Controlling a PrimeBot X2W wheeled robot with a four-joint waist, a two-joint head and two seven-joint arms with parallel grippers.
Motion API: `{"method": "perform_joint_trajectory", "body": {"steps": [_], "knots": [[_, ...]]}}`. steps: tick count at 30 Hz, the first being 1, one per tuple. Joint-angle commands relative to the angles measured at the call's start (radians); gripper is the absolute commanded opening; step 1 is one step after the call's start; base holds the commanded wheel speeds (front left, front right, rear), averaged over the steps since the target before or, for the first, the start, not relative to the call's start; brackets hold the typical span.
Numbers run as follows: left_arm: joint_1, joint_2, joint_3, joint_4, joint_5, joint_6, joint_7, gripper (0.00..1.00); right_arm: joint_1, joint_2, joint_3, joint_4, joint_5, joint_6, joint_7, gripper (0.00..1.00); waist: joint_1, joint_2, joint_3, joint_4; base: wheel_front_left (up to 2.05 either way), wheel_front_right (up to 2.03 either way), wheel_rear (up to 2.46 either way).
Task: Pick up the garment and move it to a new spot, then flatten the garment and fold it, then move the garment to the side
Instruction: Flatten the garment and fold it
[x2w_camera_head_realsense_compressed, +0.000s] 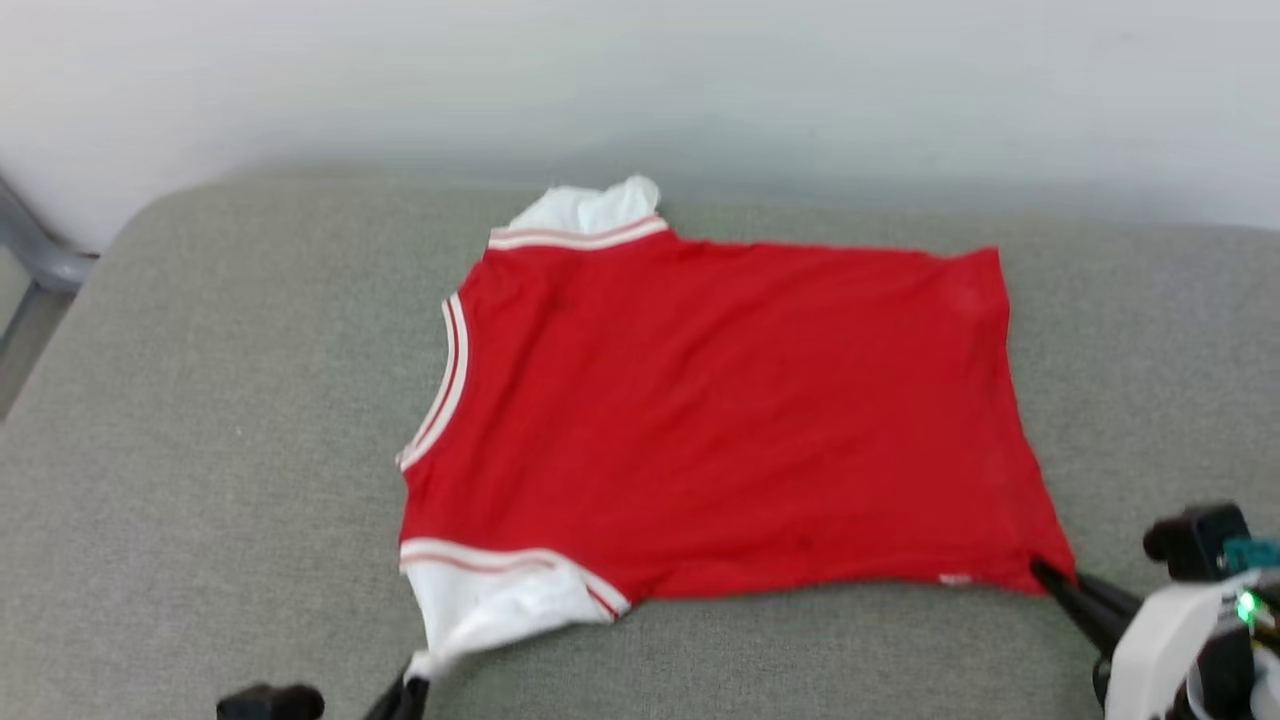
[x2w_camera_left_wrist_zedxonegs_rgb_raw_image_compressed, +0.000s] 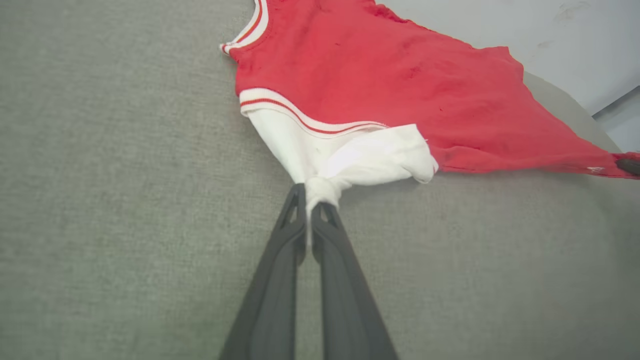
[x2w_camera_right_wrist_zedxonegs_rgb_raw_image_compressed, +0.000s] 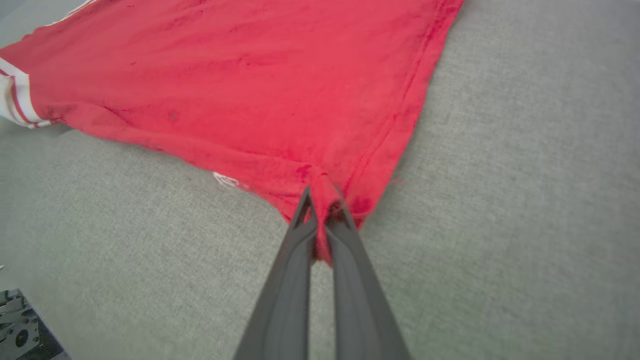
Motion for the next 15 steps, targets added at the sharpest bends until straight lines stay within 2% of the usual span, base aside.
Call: {"method": "perform_joint_trajectory", "body": {"steps": [1, 8, 15], "knots": [[0.046, 0.009, -0.004, -0.007, -0.025, -0.005, 0.013, 0.00, 0.052, -0.005, -0.015, -0.014, 0.010, -0.001, 0.006, 0.00, 0.0003, 0.0000, -0.043, -0.004, 0.00, 0.00, 0.00], [0.150, 0.046, -0.024, -0.035, -0.089, -0.024, 0.088, 0.00, 0.204, -0.022, -0.069, -0.072, 0.014, -0.001, 0.029, 0.00, 0.0003, 0.0000, -0.082, -0.006, 0.00, 0.00, 0.00], [0.210, 0.077, -0.027, -0.061, -0.122, -0.014, 0.130, 0.00, 0.364, -0.022, -0.159, -0.163, 0.003, -0.001, 0.079, 0.00, 0.0003, 0.0000, -0.100, 0.001, 0.00, 0.00, 0.00]]}}
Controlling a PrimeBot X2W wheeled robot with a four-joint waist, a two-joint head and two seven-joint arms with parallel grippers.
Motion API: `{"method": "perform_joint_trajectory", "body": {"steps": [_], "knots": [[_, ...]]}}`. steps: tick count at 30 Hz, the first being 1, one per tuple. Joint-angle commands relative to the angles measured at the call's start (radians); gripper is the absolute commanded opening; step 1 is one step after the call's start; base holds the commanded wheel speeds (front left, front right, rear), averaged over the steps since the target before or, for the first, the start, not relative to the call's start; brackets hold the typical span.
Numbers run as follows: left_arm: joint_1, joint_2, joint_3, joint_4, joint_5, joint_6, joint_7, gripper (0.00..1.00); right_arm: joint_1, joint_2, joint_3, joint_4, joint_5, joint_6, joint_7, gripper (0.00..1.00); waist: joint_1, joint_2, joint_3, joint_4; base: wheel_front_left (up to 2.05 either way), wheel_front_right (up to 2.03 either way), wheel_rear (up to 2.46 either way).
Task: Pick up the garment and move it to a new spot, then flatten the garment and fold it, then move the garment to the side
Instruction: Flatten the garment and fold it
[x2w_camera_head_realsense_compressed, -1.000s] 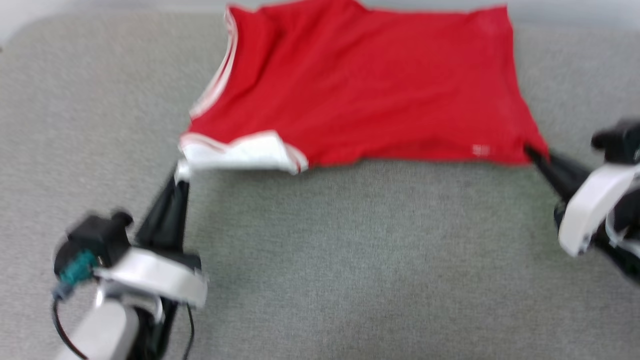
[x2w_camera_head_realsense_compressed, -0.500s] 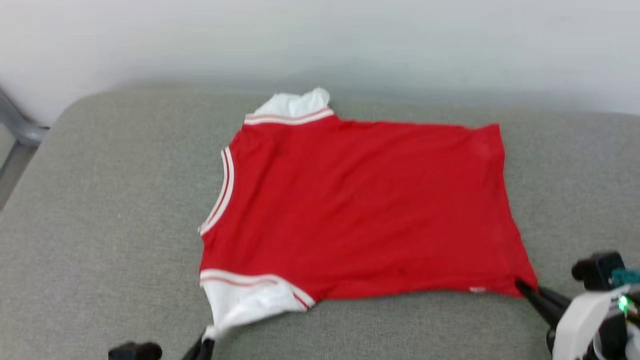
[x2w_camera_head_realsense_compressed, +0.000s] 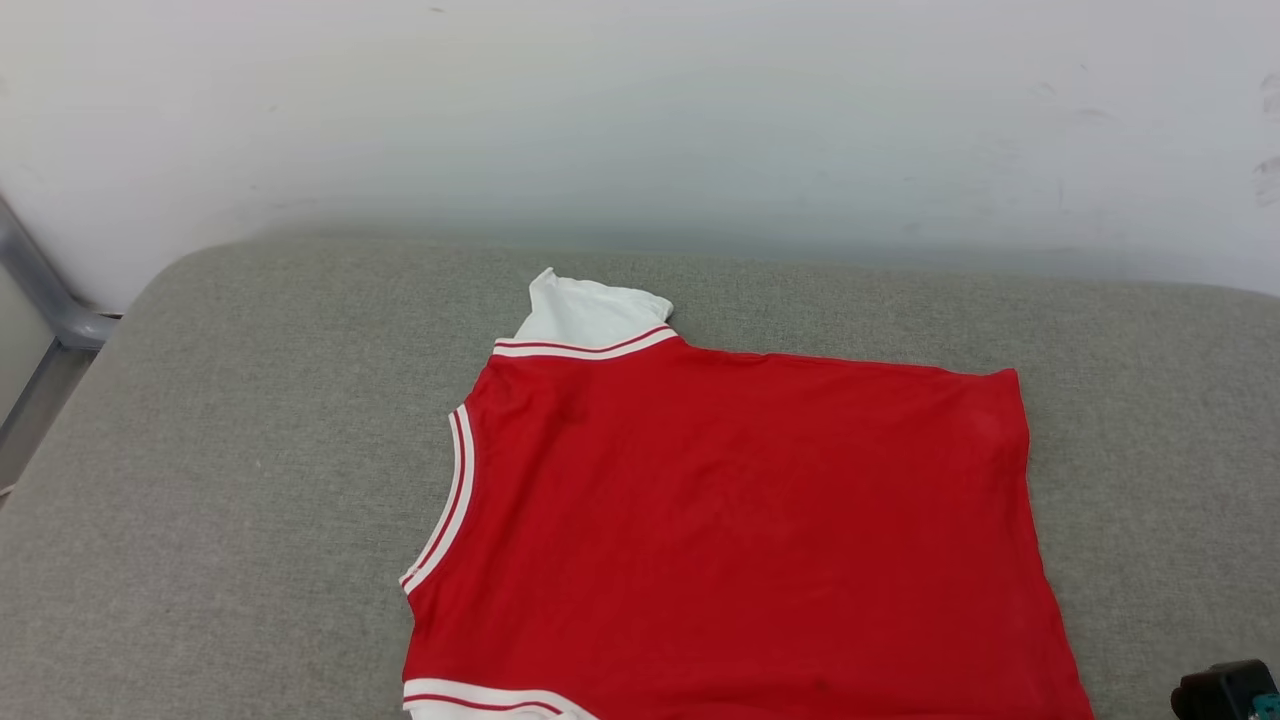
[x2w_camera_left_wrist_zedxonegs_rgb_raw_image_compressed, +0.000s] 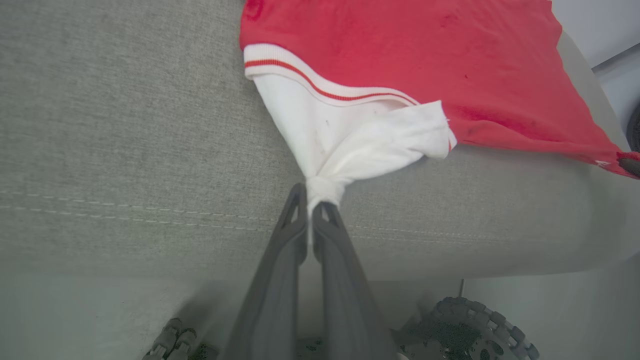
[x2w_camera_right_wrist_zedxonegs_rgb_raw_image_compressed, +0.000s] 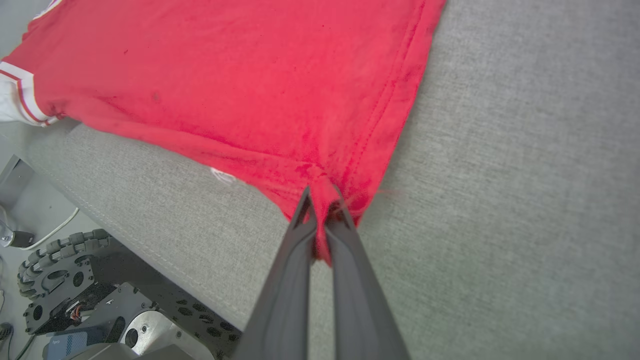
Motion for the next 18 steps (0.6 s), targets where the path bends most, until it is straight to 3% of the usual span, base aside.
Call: {"method": "perform_joint_trajectory", "body": {"steps": [1, 8, 18], "knots": [[0.015, 0.005, 0.002, -0.006, -0.007, 0.004, -0.001, 0.00, 0.020, -0.002, -0.014, -0.015, -0.004, -0.001, 0.007, 0.00, 0.0002, -0.0001, -0.001, 0.000, 0.00, 0.00, 0.00], [-0.001, 0.016, 0.021, -0.017, 0.030, 0.017, -0.048, 0.00, 0.091, 0.026, -0.101, -0.086, -0.040, -0.001, 0.076, 0.00, 0.0002, -0.0001, 0.003, 0.002, 0.00, 0.00, 0.00], [-0.216, 0.061, 0.023, 0.000, 0.131, -0.024, -0.053, 0.00, 0.047, 0.077, -0.187, -0.164, -0.070, -0.001, 0.159, 0.00, 0.0002, -0.0001, 0.040, -0.015, 0.00, 0.00, 0.00]]}}
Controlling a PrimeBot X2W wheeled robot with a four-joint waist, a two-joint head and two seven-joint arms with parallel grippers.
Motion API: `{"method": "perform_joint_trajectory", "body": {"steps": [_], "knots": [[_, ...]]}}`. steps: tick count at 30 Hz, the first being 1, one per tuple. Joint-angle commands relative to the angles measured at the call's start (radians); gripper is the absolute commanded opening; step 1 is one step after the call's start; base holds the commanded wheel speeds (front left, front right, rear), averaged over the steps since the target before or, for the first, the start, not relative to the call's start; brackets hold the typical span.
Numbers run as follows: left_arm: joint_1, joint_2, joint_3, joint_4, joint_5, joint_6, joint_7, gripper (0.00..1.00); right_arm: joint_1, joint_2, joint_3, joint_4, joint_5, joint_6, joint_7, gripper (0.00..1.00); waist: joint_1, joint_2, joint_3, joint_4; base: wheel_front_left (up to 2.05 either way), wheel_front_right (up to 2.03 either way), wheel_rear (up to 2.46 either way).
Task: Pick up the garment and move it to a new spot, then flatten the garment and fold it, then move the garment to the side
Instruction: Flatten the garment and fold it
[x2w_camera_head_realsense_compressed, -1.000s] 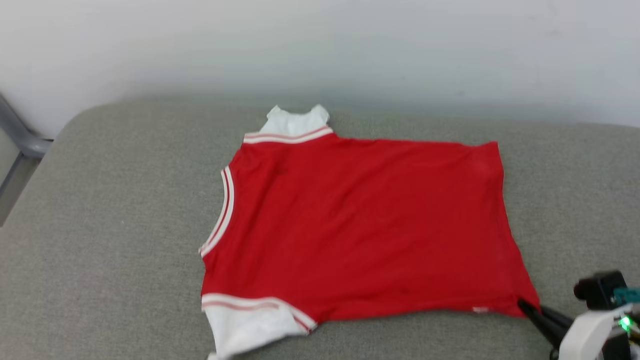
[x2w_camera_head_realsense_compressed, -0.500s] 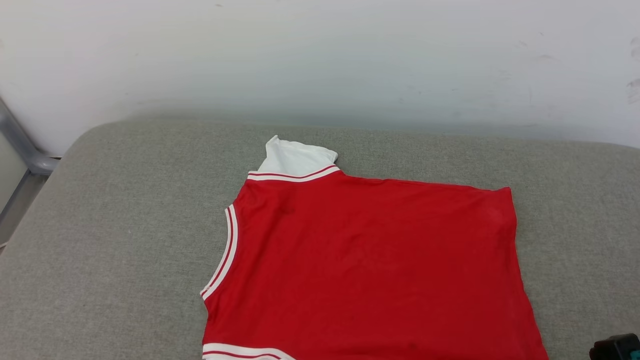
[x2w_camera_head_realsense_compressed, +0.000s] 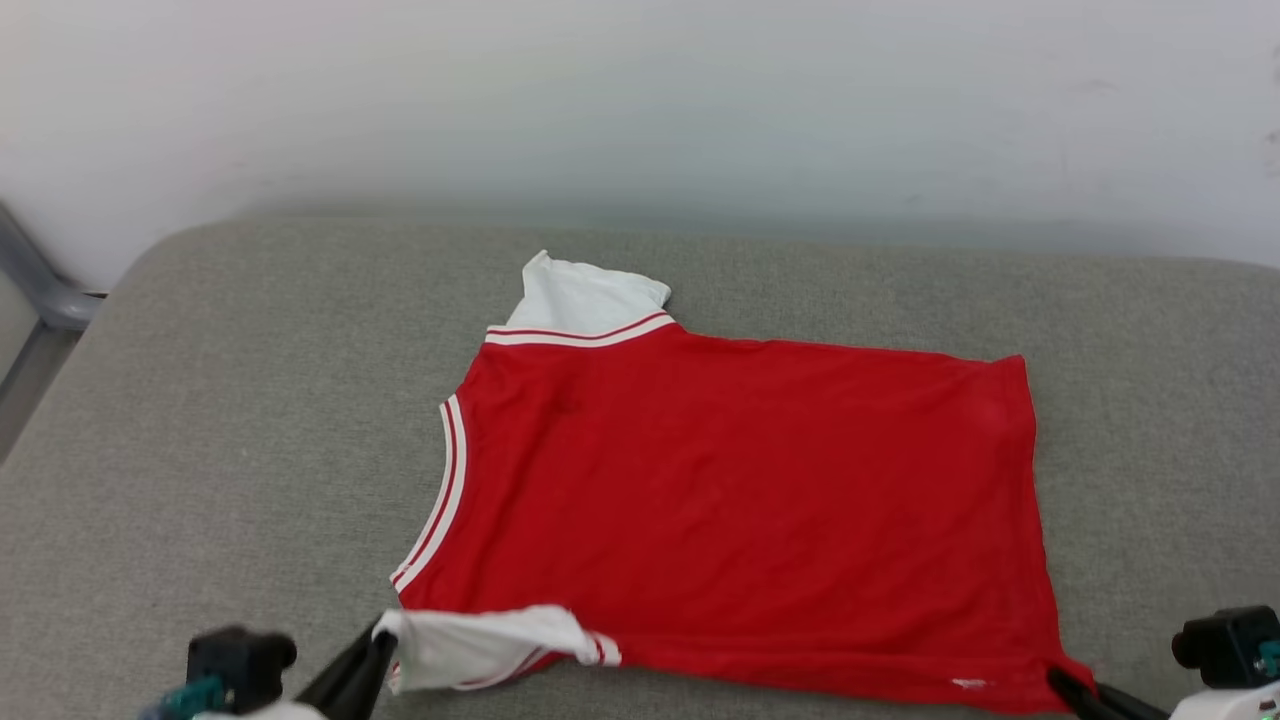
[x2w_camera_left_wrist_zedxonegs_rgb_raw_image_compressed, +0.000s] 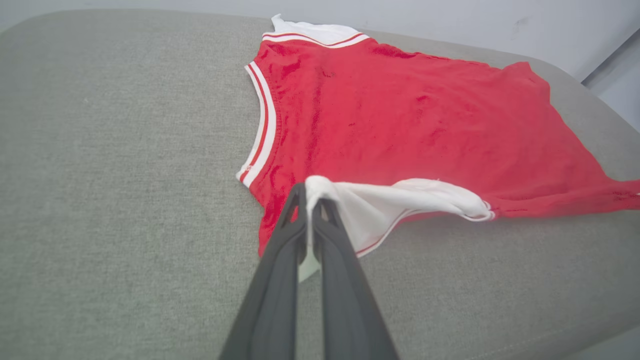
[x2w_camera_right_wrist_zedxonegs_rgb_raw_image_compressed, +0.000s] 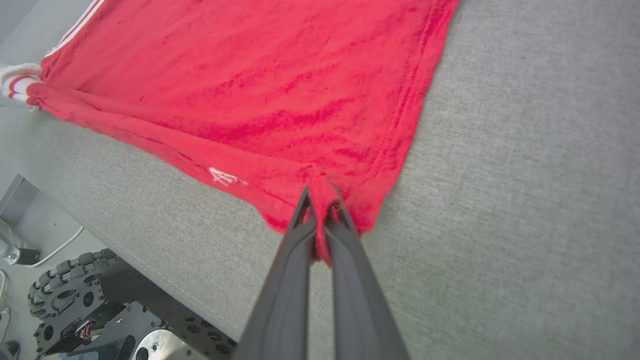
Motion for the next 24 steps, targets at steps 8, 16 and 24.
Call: {"method": "perform_joint_trajectory", "body": {"steps": [8, 16, 24], "knots": [[-0.280, 0.036, -0.013, 0.063, 0.040, -0.093, 0.084, 0.00, -0.087, 0.008, -0.024, -0.039, -0.003, -0.001, 0.037, 0.00, -0.0001, -0.0001, 0.079, -0.030, 0.00, 0.00, 0.00], [-0.542, 0.021, -0.040, 0.222, 0.053, -0.169, 0.153, 0.00, -0.228, 0.014, -0.007, -0.004, 0.010, -0.001, 0.066, 0.00, -0.0001, -0.0001, 0.194, -0.062, 0.00, 0.00, 0.00], [-0.684, -0.010, -0.081, 0.413, 0.061, -0.201, 0.142, 0.00, -0.399, 0.033, 0.053, 0.089, -0.018, -0.001, 0.036, 0.00, -0.0001, -0.0001, 0.282, -0.083, 0.00, 0.00, 0.00]]}}
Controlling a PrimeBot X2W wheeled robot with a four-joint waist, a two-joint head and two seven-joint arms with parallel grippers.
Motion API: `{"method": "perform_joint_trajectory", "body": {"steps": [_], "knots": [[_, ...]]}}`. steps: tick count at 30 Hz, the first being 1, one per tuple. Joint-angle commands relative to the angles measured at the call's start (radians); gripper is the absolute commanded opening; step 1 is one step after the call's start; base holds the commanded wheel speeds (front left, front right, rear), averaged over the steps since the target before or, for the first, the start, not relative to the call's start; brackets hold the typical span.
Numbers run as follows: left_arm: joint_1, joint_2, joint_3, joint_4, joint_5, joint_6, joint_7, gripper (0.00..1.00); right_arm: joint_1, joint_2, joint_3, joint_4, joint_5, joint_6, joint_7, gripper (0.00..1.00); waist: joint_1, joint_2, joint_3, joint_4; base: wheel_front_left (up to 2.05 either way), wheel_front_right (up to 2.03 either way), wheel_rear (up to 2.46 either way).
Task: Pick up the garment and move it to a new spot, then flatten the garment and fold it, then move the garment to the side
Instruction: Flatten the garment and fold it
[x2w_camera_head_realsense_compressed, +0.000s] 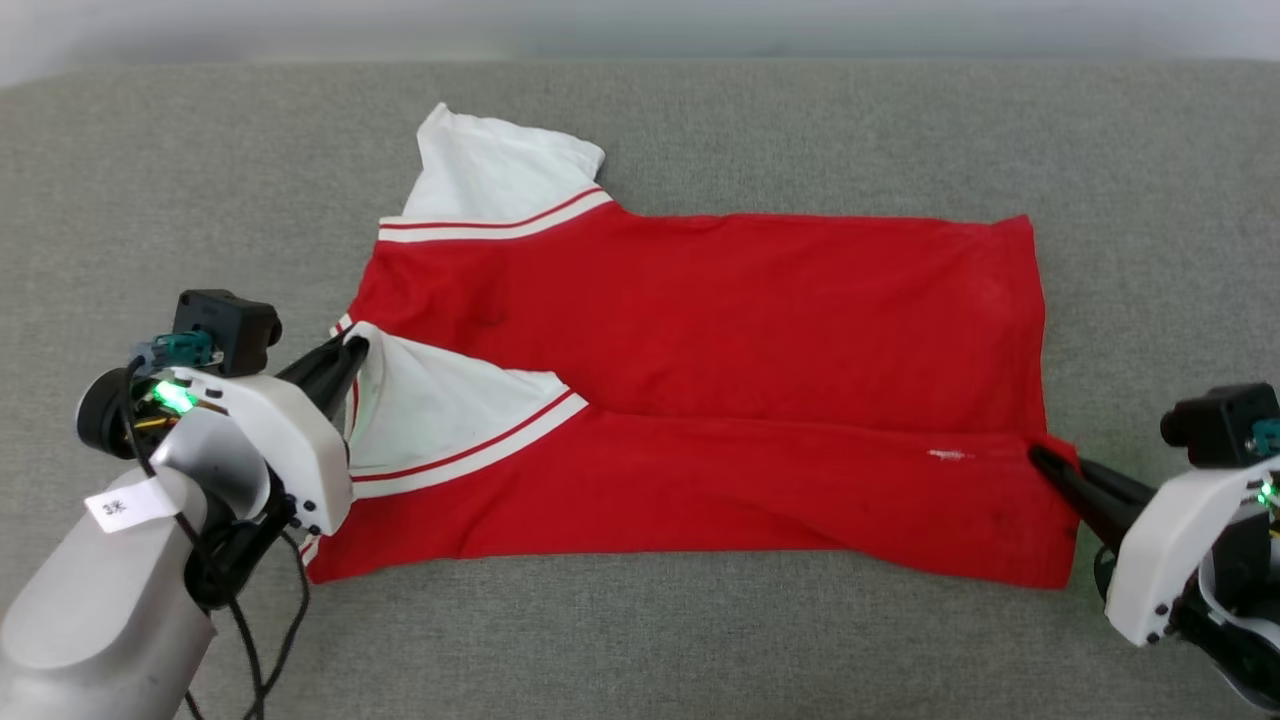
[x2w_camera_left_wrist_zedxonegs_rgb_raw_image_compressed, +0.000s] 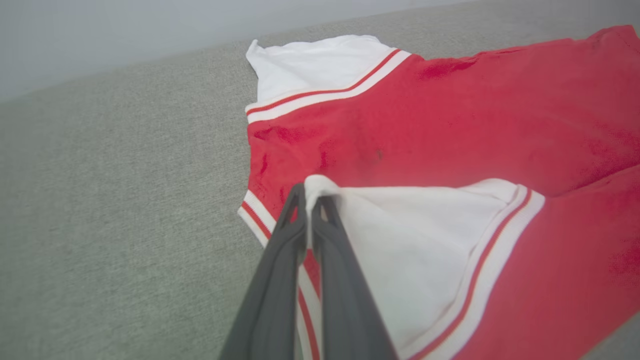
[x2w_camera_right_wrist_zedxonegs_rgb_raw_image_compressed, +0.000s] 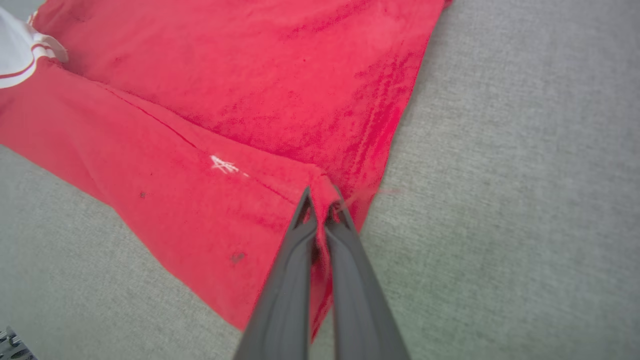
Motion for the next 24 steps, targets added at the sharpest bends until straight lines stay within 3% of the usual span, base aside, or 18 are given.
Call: {"method": "perform_joint_trajectory", "body": {"steps": [1, 15, 16, 17, 18, 24], "knots": [[-0.020, -0.011, -0.010, 0.024, -0.004, -0.005, -0.006, 0.00, -0.033, 0.009, 0.012, 0.020, -0.012, -0.001, -0.012, 0.00, -0.0003, 0.0000, 0.029, -0.008, 0.00, 0.00, 0.00], [-0.118, -0.062, -0.114, 0.243, -0.020, -0.014, -0.106, 0.00, -0.182, 0.039, 0.123, 0.218, -0.034, -0.001, -0.102, 0.00, -0.0003, 0.0000, 0.056, 0.007, 0.00, 0.00, 0.00], [-0.122, -0.065, -0.123, 0.252, -0.024, -0.014, -0.113, 0.43, -0.181, 0.040, 0.129, 0.227, -0.028, -0.001, -0.102, 0.00, -0.0003, 0.0000, 0.048, 0.009, 0.00, 0.00, 0.00], [-0.127, -0.068, -0.129, 0.261, -0.020, -0.014, -0.123, 1.00, -0.178, 0.040, 0.132, 0.234, -0.023, -0.001, -0.104, 0.35, -0.0003, 0.0000, 0.040, 0.012, 0.00, 0.00, 0.00], [-0.131, -0.071, -0.137, 0.267, -0.023, -0.014, -0.127, 1.00, -0.175, 0.038, 0.133, 0.238, -0.018, -0.001, -0.111, 1.00, -0.0003, 0.0000, 0.030, 0.015, 0.00, 0.00, 0.00], [-0.151, -0.048, -0.189, 0.271, -0.055, -0.015, -0.099, 1.00, -0.138, 0.008, 0.107, 0.221, 0.001, -0.001, -0.157, 1.00, -0.0003, 0.0000, -0.035, 0.041, 0.00, 0.00, 0.00]]}}
